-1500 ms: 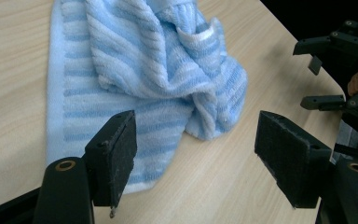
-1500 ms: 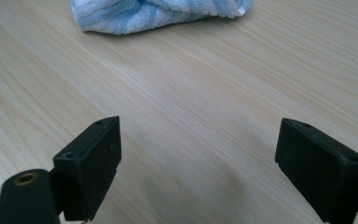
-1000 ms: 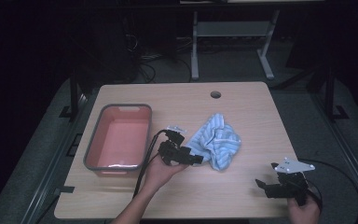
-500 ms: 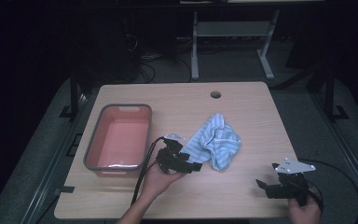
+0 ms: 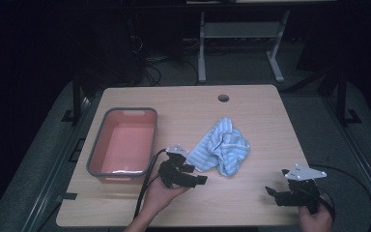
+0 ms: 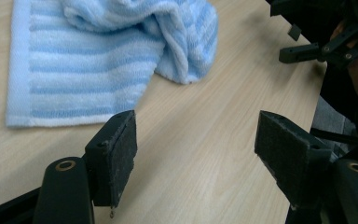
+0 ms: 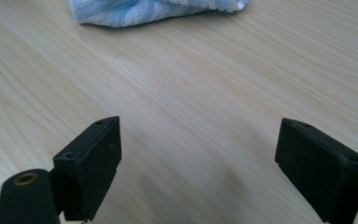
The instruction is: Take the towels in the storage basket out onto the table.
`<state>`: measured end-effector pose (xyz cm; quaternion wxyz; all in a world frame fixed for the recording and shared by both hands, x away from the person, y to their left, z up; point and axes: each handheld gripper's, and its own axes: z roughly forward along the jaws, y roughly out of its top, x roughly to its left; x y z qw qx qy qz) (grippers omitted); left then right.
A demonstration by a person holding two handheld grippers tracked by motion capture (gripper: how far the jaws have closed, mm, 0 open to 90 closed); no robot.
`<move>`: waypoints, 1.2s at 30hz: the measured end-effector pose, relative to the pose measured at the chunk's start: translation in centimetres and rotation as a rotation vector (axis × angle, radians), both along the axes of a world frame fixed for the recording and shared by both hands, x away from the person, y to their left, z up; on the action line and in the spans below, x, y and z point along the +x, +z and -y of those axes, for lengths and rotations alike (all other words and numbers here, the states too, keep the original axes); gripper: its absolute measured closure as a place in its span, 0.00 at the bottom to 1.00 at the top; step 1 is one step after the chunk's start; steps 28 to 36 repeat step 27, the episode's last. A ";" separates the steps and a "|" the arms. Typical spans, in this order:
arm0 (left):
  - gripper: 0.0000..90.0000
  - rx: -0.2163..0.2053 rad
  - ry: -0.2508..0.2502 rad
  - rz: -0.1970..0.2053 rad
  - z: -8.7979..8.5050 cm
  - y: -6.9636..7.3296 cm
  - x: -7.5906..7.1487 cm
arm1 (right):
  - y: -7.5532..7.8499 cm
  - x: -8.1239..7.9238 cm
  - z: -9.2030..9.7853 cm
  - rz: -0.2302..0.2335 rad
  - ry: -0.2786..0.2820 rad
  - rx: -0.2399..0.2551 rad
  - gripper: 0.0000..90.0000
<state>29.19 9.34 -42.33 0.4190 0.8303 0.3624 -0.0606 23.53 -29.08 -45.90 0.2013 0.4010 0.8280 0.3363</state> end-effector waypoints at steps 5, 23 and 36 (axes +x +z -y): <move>0.33 -0.008 -0.006 0.006 -0.2 0.0 -0.6 | 0.0 0.0 -0.1 -0.005 -0.003 0.000 0.15; 0.32 -0.021 -0.015 0.054 -1.3 -1.0 -3.3 | 0.0 -0.7 0.0 0.003 -0.007 0.005 0.15; 0.31 -0.017 -0.037 0.081 -1.3 -1.0 -4.3 | 0.2 -1.3 0.2 0.015 -0.015 0.015 0.15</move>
